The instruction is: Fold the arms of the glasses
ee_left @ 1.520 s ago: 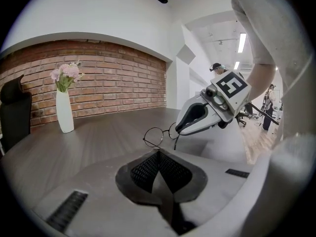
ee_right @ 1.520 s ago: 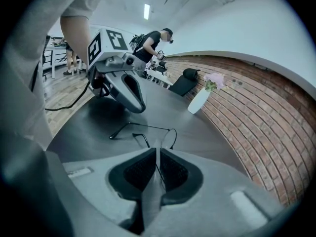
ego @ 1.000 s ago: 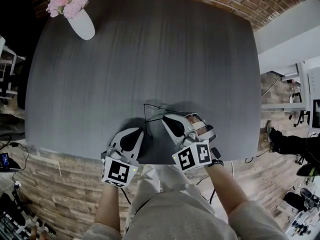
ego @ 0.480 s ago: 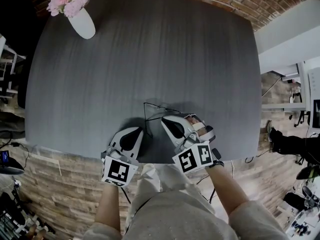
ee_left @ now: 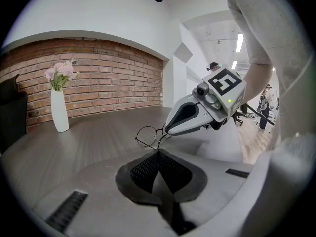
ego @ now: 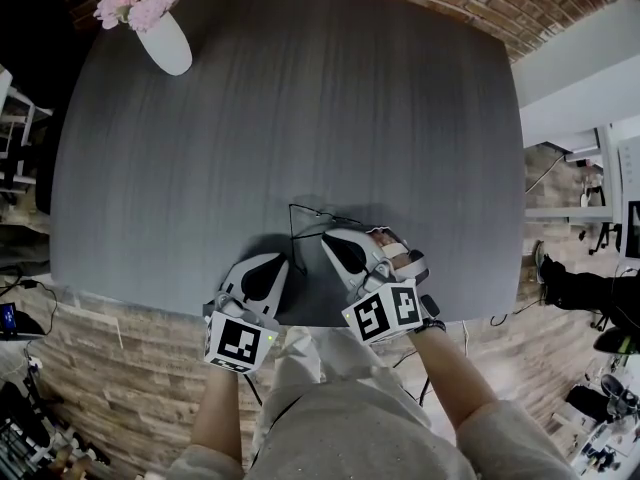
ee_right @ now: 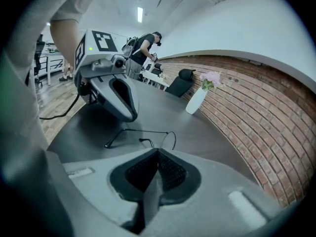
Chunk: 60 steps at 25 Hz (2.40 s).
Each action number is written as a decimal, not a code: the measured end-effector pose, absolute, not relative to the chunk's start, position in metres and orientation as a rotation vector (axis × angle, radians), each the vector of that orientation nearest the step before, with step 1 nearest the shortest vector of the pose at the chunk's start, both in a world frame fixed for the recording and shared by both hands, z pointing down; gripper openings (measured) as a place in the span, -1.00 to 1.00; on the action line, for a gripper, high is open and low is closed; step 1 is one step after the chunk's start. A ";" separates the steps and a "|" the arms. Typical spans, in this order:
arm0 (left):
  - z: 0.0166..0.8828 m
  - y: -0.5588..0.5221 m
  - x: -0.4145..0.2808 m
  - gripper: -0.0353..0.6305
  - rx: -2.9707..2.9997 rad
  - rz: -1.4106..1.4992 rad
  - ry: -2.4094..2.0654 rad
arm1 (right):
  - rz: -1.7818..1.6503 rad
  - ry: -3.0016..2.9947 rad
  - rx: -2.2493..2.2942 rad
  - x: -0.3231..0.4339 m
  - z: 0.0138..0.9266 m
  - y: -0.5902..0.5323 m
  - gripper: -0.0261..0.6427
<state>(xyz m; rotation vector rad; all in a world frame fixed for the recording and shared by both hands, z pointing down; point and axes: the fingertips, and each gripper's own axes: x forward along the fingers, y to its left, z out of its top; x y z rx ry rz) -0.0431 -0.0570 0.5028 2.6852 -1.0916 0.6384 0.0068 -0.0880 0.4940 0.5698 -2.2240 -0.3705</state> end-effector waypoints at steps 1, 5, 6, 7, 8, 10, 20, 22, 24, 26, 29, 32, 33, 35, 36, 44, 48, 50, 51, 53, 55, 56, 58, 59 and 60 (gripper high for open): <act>0.503 -0.057 -0.043 -0.90 2.686 0.641 -1.089 | -0.369 -2.223 0.574 0.007 0.494 -0.089 -0.92; 0.504 -0.057 -0.042 -0.90 2.685 0.644 -1.081 | -0.365 -2.215 0.593 0.006 0.494 -0.093 -0.92; 0.504 -0.057 -0.042 -0.90 2.686 0.645 -1.080 | -0.364 -2.214 0.598 0.006 0.494 -0.094 -0.92; 0.505 -0.057 -0.042 -0.90 2.687 0.647 -1.078 | -0.363 -2.214 0.601 0.006 0.494 -0.095 -0.92; 0.505 -0.057 -0.042 -0.90 2.690 0.649 -1.075 | -0.363 -2.214 0.604 0.005 0.494 -0.095 -0.92; 0.505 -0.057 -0.040 -0.90 2.694 0.650 -1.069 | -0.365 -2.209 0.614 0.006 0.495 -0.097 -0.92; 0.508 -0.057 -0.040 -0.90 2.697 0.661 -1.053 | -0.335 -2.235 0.685 0.003 0.483 -0.098 -0.92; 0.510 -0.057 -0.040 -0.90 2.696 0.671 -1.054 | -0.299 -2.263 0.726 0.008 0.472 -0.102 -0.92; 0.510 -0.058 -0.042 -0.90 2.692 0.680 -1.057 | -0.237 -2.282 0.785 0.020 0.461 -0.109 -0.92; 0.510 -0.058 -0.043 -0.90 2.688 0.687 -1.055 | -0.164 -2.285 0.847 0.035 0.455 -0.120 -0.92; 0.511 -0.058 -0.043 -0.90 2.689 0.691 -1.044 | -0.116 -2.252 0.898 0.054 0.458 -0.131 -0.92; 0.513 -0.058 -0.040 -0.90 2.692 0.701 -1.028 | -0.102 -2.218 0.893 0.066 0.476 -0.133 -0.92; 0.513 -0.057 -0.040 -0.90 2.692 0.706 -1.026 | -0.091 -2.213 0.894 0.068 0.480 -0.133 -0.92; 0.513 -0.057 -0.039 -0.90 2.691 0.712 -1.023 | -0.069 -2.209 0.902 0.071 0.483 -0.133 -0.92; 0.513 -0.058 -0.039 -0.90 2.690 0.714 -1.022 | -0.059 -2.209 0.903 0.072 0.484 -0.133 -0.92; 0.513 -0.060 -0.027 -0.90 2.705 0.755 -0.986 | -0.054 -2.217 0.873 0.068 0.489 -0.130 -0.92; 0.512 -0.064 -0.020 -0.90 2.707 0.755 -0.970 | -0.053 -2.224 0.863 0.066 0.490 -0.129 -0.92; 0.511 -0.066 -0.018 -0.90 2.709 0.758 -0.961 | -0.057 -2.227 0.853 0.064 0.490 -0.129 -0.92; 0.511 -0.066 -0.016 -0.90 2.710 0.759 -0.958 | -0.059 -2.229 0.849 0.063 0.490 -0.128 -0.92; 0.511 -0.068 -0.014 -0.90 2.711 0.760 -0.951 | -0.062 -2.232 0.845 0.062 0.490 -0.128 -0.92; 0.511 -0.069 -0.011 -0.90 2.712 0.760 -0.941 | -0.061 -2.237 0.843 0.061 0.490 -0.128 -0.92; 0.511 -0.070 -0.009 -0.90 2.712 0.761 -0.937 | -0.060 -2.240 0.841 0.060 0.490 -0.129 -0.92; 0.511 -0.071 -0.006 -0.90 2.713 0.761 -0.932 | -0.063 -2.244 0.837 0.059 0.490 -0.128 -0.92; 0.511 -0.072 -0.004 -0.90 2.714 0.762 -0.930 | -0.065 -2.246 0.834 0.059 0.490 -0.128 -0.92; 0.510 -0.072 -0.002 -0.90 2.715 0.763 -0.928 | -0.066 -2.248 0.832 0.059 0.490 -0.128 -0.92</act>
